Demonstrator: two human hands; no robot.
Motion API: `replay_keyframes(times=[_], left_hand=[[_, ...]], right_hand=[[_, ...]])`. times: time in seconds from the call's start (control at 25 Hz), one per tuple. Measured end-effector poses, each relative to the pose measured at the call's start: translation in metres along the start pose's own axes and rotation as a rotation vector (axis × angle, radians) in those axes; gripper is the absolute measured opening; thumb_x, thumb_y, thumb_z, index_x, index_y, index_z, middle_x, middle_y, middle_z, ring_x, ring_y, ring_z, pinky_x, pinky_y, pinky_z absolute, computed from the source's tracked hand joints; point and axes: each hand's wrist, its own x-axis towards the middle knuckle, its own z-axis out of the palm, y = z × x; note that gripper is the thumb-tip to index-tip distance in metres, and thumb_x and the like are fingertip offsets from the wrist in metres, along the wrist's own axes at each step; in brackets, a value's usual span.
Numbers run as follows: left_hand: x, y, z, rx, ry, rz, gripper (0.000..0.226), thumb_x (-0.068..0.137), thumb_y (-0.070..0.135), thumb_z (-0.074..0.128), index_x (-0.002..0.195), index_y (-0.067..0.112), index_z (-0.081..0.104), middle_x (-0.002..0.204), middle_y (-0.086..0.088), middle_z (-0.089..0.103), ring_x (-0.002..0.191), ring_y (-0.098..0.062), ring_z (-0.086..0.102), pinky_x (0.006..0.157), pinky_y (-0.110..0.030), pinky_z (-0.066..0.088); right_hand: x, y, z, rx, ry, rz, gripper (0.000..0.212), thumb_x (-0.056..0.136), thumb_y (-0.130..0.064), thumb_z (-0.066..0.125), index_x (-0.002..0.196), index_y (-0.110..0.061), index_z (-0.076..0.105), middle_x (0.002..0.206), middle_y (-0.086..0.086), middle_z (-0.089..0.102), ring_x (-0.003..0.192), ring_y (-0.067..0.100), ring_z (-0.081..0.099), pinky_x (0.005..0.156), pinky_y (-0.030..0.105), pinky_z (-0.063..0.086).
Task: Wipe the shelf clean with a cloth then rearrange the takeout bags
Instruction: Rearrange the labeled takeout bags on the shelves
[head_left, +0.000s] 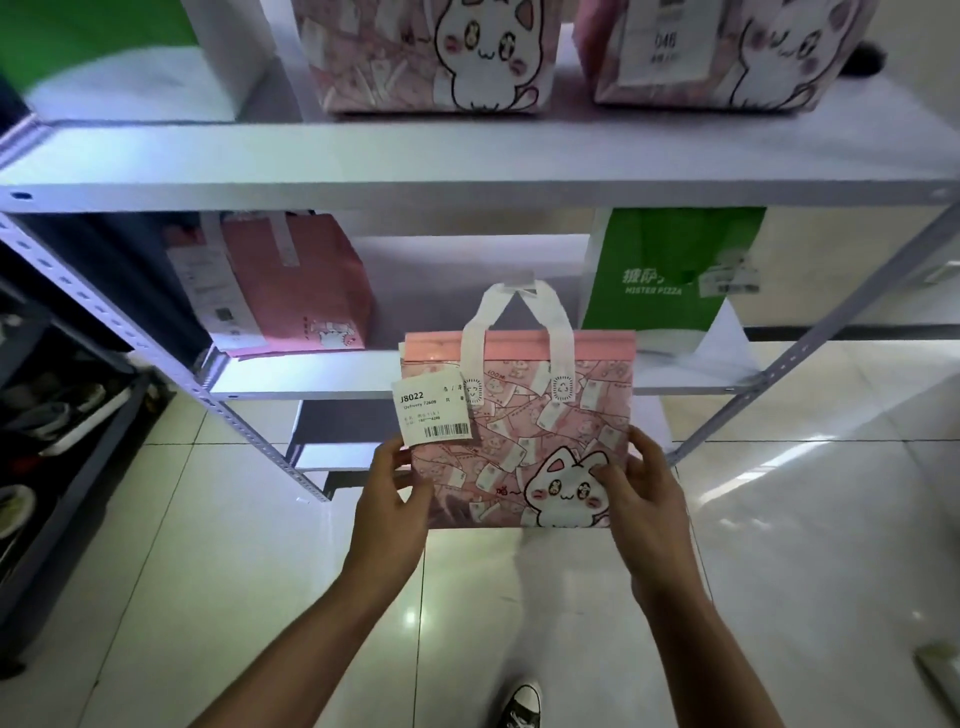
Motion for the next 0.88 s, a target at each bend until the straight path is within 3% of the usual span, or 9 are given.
replay_keyframes(times=[0.12,0.2,0.24,0.36,0.56,0.68,0.76,0.88], left_hand=[[0.018,0.019,0.000,-0.038,0.028,0.040,0.038,0.097,0.015,0.056,0.132,0.028,0.048,0.124,0.008,0.060,0.107,-0.008,0.059,0.068,-0.012,0.051],[0.036,0.026,0.001,-0.045,0.051,0.060,0.039,0.097,0.017,0.057,0.132,0.029,0.048,0.125,0.007,0.060,0.112,-0.011,0.057,0.081,-0.029,0.056],[0.045,0.030,0.002,-0.041,0.057,0.071,0.040,0.096,0.017,0.058,0.134,0.029,0.047,0.126,0.006,0.060,0.113,-0.012,0.056,0.082,-0.029,0.055],[0.072,0.037,0.009,-0.056,0.093,0.106,0.043,0.096,0.012,0.057,0.137,0.023,0.046,0.128,0.003,0.059,0.114,-0.014,0.056,0.070,-0.008,0.049],[0.120,0.021,0.028,-0.085,0.119,0.083,0.045,0.097,0.008,0.054,0.138,0.024,0.044,0.129,0.006,0.057,0.116,-0.017,0.058,0.063,-0.008,0.052],[0.140,0.008,0.034,-0.067,0.094,0.027,0.049,0.099,0.009,0.054,0.141,0.029,0.041,0.129,0.014,0.054,0.110,-0.006,0.056,0.059,-0.005,0.048],[0.157,0.000,0.035,-0.045,0.080,0.038,0.050,0.100,0.010,0.052,0.143,0.032,0.039,0.126,0.022,0.055,0.107,0.000,0.056,0.063,-0.005,0.049],[0.184,-0.009,0.036,0.008,0.090,0.089,0.054,0.099,0.007,0.050,0.141,0.039,0.038,0.118,0.039,0.054,0.114,0.005,0.055,0.080,-0.012,0.050]], right_hand=[[0.021,-0.024,0.008,0.004,-0.026,-0.045,0.043,0.095,-0.014,0.060,0.131,-0.037,0.057,0.113,-0.006,0.074,0.104,0.013,0.070,0.089,0.040,0.057],[0.039,-0.033,0.016,-0.005,-0.034,-0.072,0.043,0.094,-0.017,0.061,0.130,-0.041,0.057,0.113,-0.009,0.073,0.105,0.010,0.069,0.092,0.041,0.055],[0.048,-0.037,0.020,-0.008,-0.041,-0.089,0.044,0.094,-0.018,0.061,0.131,-0.042,0.056,0.115,-0.010,0.072,0.105,0.006,0.068,0.091,0.038,0.055],[0.080,-0.043,0.035,0.001,-0.084,-0.156,0.049,0.097,-0.012,0.058,0.140,-0.034,0.051,0.126,-0.009,0.066,0.108,-0.006,0.061,0.089,0.025,0.053],[0.134,-0.024,0.057,0.009,-0.157,-0.173,0.049,0.094,-0.010,0.060,0.134,-0.036,0.051,0.130,-0.010,0.063,0.117,0.000,0.059,0.106,0.041,0.050],[0.152,-0.011,0.069,0.036,-0.163,-0.186,0.058,0.088,-0.020,0.064,0.143,-0.029,0.050,0.136,-0.005,0.062,0.126,0.013,0.059,0.108,0.050,0.048],[0.163,-0.006,0.078,0.050,-0.164,-0.214,0.064,0.084,-0.027,0.063,0.147,-0.029,0.047,0.140,-0.004,0.061,0.129,0.016,0.058,0.108,0.052,0.048],[0.182,-0.002,0.092,0.030,-0.173,-0.257,0.072,0.083,-0.023,0.060,0.151,-0.035,0.040,0.145,-0.008,0.056,0.132,0.013,0.054,0.109,0.050,0.048]])
